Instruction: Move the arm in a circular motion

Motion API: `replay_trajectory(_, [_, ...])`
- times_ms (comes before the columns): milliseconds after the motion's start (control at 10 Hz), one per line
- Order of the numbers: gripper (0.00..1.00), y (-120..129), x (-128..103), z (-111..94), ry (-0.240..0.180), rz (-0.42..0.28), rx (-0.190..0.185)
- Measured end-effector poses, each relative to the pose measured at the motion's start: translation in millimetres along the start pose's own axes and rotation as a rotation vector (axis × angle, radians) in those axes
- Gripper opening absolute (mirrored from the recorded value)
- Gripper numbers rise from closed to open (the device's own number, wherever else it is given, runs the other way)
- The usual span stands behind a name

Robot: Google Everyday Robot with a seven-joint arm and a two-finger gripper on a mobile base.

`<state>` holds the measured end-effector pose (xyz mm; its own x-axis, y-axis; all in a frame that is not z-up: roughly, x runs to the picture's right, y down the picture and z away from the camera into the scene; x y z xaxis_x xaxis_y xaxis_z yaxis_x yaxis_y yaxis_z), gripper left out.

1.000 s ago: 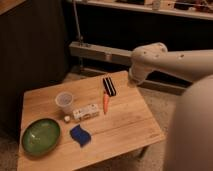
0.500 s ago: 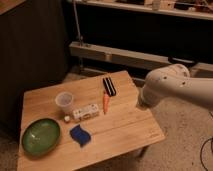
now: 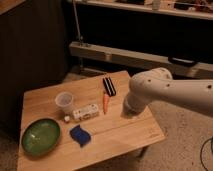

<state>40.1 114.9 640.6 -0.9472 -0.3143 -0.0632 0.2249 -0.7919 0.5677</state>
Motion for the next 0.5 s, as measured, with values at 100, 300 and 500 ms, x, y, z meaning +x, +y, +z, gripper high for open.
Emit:
replay_trajectory(100, [0.04,-14.1,26.5,6.6,0.012,-0.049,0.046])
replay_trajectory(300, [0.04,-42.8,83.8,18.8,0.047,-0.151,0.141])
replay_trajectory(500, [0.04,-59.4,137.2,32.0,0.075,-0.236,0.211])
